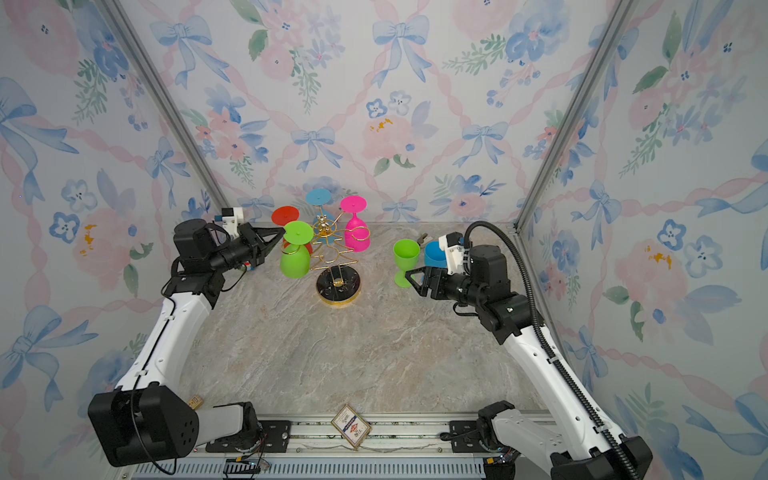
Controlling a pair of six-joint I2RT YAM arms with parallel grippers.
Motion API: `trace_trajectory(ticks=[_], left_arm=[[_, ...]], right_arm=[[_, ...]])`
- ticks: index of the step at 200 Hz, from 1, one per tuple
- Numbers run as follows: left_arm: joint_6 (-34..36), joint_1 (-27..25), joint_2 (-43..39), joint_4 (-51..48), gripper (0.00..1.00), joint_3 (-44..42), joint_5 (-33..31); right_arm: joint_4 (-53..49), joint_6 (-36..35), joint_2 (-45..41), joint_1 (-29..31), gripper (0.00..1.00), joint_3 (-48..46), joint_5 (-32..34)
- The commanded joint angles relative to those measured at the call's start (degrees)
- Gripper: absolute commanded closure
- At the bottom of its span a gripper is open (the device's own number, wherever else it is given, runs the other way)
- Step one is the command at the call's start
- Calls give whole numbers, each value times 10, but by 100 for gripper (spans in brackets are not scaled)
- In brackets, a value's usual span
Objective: Take the wine glass off the wine glass rack
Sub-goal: 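Close the left gripper on the lime green glass's foot on the rack, then pull the lime green glass off the rack hook toward the robot with left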
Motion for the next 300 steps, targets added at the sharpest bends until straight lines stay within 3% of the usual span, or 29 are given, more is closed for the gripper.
trace_trajectory(ticks=[1,175,300], left_arm=[[-13,-1,10,43,100,-12,-1],[-6,44,3,48,100,-14,-7],[-22,111,-102,48,100,-94,-2]], right_arm=[[14,7,-8,-3,21,-11,1],[17,14,-20,-4,22,-27,3],[16,12,-26,-4,21,-34,4]])
